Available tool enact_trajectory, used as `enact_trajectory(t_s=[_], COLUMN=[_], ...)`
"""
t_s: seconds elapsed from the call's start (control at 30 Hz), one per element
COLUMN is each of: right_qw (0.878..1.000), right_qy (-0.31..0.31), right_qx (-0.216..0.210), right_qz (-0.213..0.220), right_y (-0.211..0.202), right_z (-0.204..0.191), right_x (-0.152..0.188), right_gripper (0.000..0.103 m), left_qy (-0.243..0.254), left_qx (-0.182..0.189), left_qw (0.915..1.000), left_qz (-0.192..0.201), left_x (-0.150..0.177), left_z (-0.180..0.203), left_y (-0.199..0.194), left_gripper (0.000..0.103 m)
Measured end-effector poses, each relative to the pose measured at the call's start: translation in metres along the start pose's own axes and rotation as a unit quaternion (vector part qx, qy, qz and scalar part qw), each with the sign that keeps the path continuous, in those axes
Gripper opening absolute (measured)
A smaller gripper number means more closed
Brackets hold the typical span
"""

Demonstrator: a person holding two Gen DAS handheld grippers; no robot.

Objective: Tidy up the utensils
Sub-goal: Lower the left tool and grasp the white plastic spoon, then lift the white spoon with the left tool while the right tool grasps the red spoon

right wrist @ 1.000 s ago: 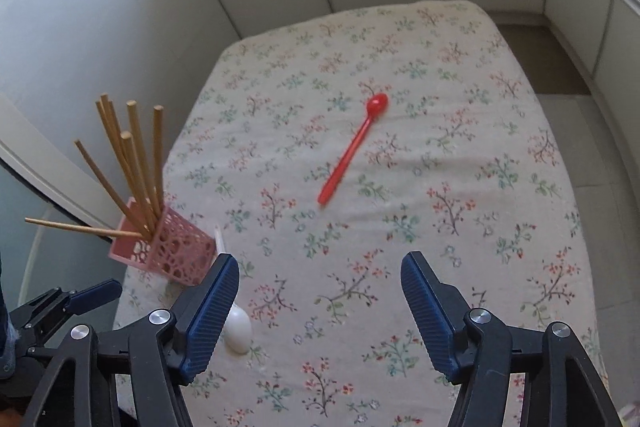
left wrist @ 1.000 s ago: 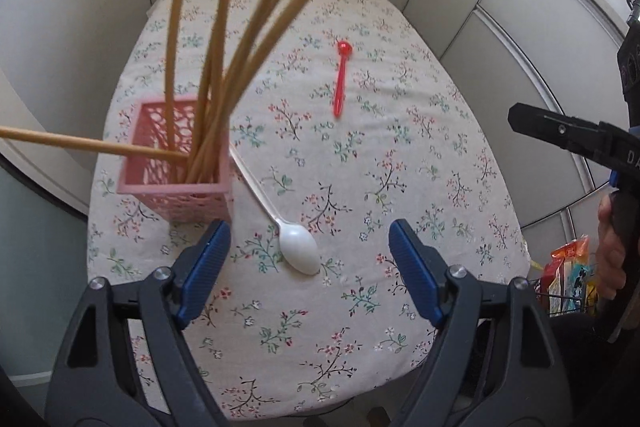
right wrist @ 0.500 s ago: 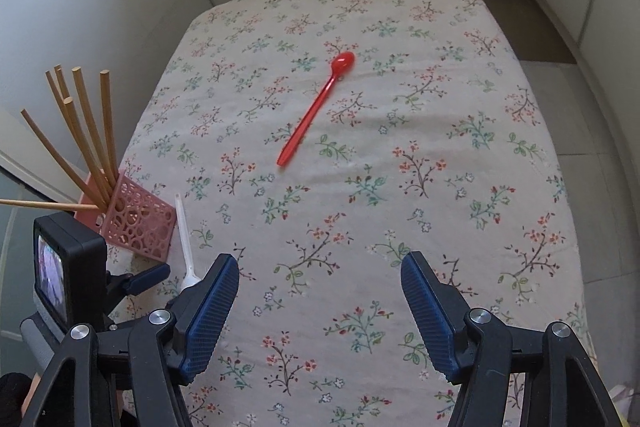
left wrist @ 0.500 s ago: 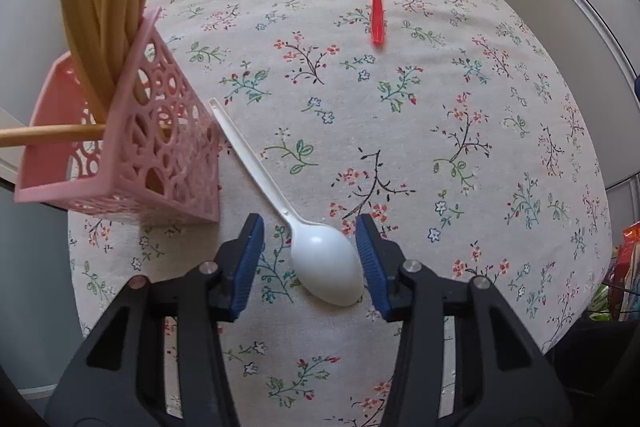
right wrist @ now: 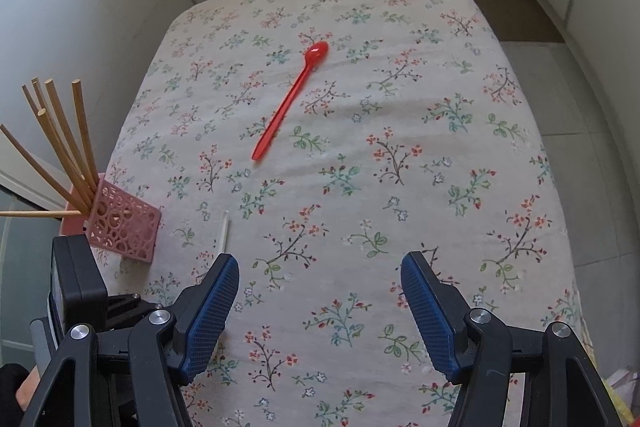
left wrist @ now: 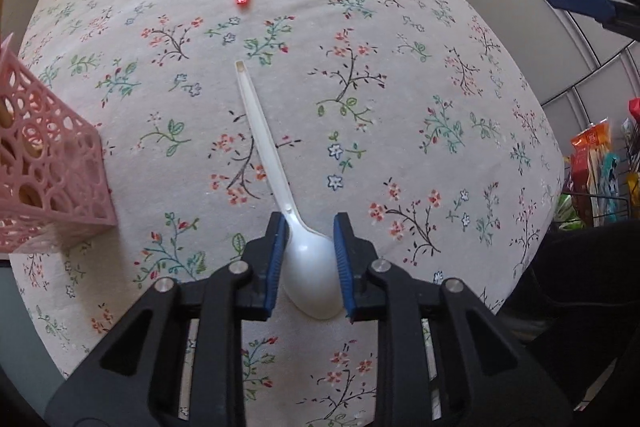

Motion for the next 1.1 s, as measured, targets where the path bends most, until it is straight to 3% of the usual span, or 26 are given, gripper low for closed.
enact_trajectory(t_s=[0.23,0.4,0.5,0.57,0.63,0.67,0.83,1.1], right_qw=[1.0,1.0,0.999,0.999,0.999,0.999,0.998,0.996], right_qy=[0.004,0.015,0.026,0.034,0.041,0.043,0.058,0.08], right_qx=[-0.003,0.005,0.011,0.013,0.014,0.015,0.018,-0.004], right_qz=[-0.002,-0.012,-0.019,-0.023,-0.027,-0.028,-0.03,-0.027], right_y=[0.0,0.007,0.013,0.017,0.02,0.021,0.028,0.06], right_z=[0.002,0.01,0.017,0.022,0.027,0.029,0.034,0.034], right_x=[0.0,-0.002,-0.004,-0.005,-0.006,-0.007,-0.014,-0.052], right_gripper=[0.072,0.072,0.072,0.072,0.072,0.072,0.072,0.072], left_qy=[-0.04,-0.055,-0.062,-0.072,-0.071,-0.068,-0.054,-0.045], left_qx=[-0.038,-0.1,-0.124,-0.125,-0.121,-0.122,-0.128,-0.096], left_qw=[0.998,0.9919,0.9893,0.9882,0.9888,0.989,0.9871,0.9758], left_qz=[0.03,0.055,0.047,0.051,0.049,0.049,0.08,0.191], left_x=[-0.033,-0.057,-0.068,-0.073,-0.076,-0.073,-0.066,-0.046], left_z=[-0.012,-0.015,-0.02,-0.022,-0.022,-0.024,-0.023,-0.019], left_y=[-0.004,0.008,0.022,0.025,0.027,0.024,0.006,-0.091], left_gripper=[0.03,0.03,0.03,0.03,0.021,0.011,0.01,0.01])
Point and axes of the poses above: each gripper's, at about its wrist camera, not at the fingertips, and y roughly the way its jaws point, z to its right, x to its underside, the point moved 4 cm from there along y, roughly the way its jaws point, and after that the axes turned 2 degrees about -x, right-handed, at the moved point
